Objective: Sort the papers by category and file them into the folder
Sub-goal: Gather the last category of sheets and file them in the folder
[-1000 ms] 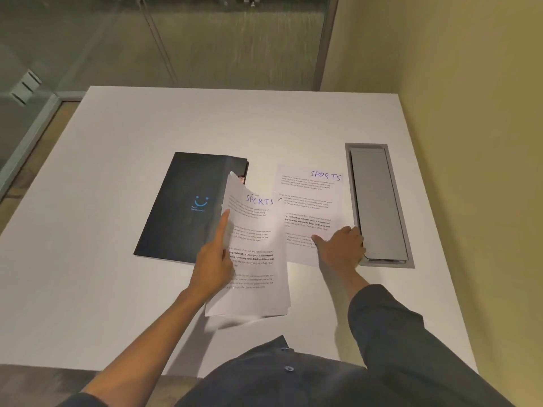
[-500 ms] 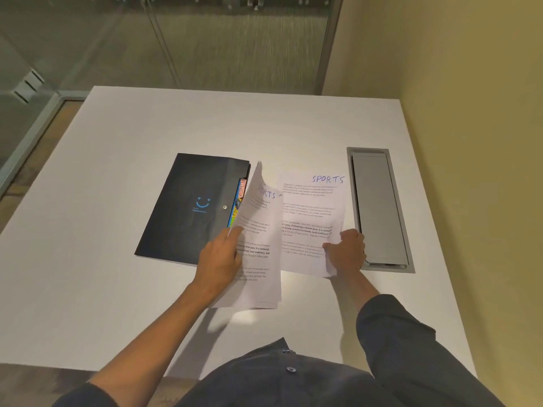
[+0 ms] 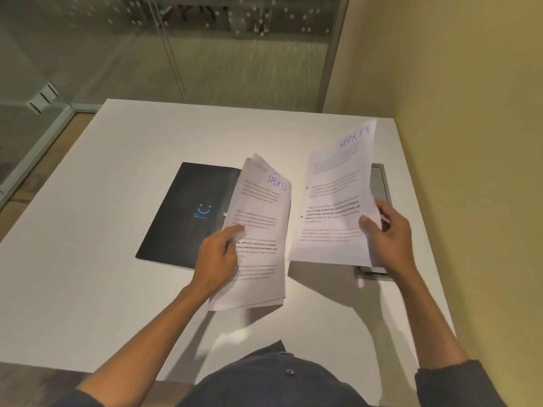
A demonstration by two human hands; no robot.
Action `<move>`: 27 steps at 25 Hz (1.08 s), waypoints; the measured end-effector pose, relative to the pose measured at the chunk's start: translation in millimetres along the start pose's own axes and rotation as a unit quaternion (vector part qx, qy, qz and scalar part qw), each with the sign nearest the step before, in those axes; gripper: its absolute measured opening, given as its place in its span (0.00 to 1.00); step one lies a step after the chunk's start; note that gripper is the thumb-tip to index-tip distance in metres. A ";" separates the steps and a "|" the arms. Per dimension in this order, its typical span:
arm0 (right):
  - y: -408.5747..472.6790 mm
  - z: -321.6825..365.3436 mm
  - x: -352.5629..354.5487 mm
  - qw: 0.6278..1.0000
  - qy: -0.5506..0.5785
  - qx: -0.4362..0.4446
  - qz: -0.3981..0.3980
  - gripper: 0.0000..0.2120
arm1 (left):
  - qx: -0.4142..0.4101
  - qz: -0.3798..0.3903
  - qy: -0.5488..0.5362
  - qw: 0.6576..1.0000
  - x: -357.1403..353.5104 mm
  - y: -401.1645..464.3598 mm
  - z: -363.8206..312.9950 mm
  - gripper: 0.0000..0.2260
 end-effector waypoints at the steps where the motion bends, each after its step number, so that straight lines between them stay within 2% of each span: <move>1: -0.7 15.5 9.7 1.000 0.017 0.017 0.006 0.15 | 0.005 -0.008 -0.028 1.000 0.6 0.5 -3.1 0.13; 3: -2.7 35.2 25.2 0.997 0.059 0.040 -0.001 0.16 | 0.054 -0.008 -0.097 0.994 -1.4 3.5 -5.3 0.14; 5: -4.0 34.4 31.0 0.996 0.083 0.019 -0.014 0.18 | 0.110 0.003 -0.179 0.978 -4.8 7.1 -9.2 0.14; 9: -15.3 -4.1 18.3 0.989 0.120 -0.081 0.025 0.16 | 0.112 0.011 -0.291 0.950 -2.8 7.7 -37.8 0.14; 12: -24.3 -12.2 9.0 0.988 0.096 -0.104 0.061 0.13 | 0.127 0.016 -0.337 0.933 0.4 5.1 -59.3 0.18; 16: -25.0 -7.2 0.6 0.966 0.159 -0.147 0.141 0.15 | 0.088 0.031 -0.331 0.939 -0.7 -2.2 -80.5 0.18; 20: -23.6 -7.0 -12.9 0.965 0.176 -0.144 0.131 0.15 | 0.029 0.028 -0.295 0.955 -5.2 -7.2 -88.8 0.11; 21: -24.4 -7.5 -16.2 0.965 0.182 -0.140 0.124 0.16 | 0.035 0.031 -0.294 0.955 -7.3 -7.4 -86.7 0.13; 23: -26.5 -6.6 -19.5 0.964 0.199 -0.134 0.114 0.16 | 0.061 0.052 -0.334 0.939 -10.4 -7.5 -79.3 0.25; 25: -27.2 -5.1 -20.5 0.959 0.217 -0.135 0.119 0.16 | 0.086 0.083 -0.318 0.941 -11.0 -5.2 -68.9 0.36; 26: -27.1 -3.9 -20.5 0.957 0.219 -0.140 0.126 0.16 | 0.099 0.097 -0.299 0.944 -10.5 -3.6 -65.1 0.36; 27: -26.7 -2.5 -20.5 0.954 0.224 -0.146 0.135 0.16 | 0.109 0.108 -0.291 0.944 -10.4 -1.6 -62.6 0.32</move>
Point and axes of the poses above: each hand's wrist, its own y-axis towards the middle knuckle, its own x-axis out of the back of the hand, z = x × y, the point moved 4 cm from there along y, towards the middle knuckle, and after that the axes turned 2 degrees about -x, right-handed, at the moved point
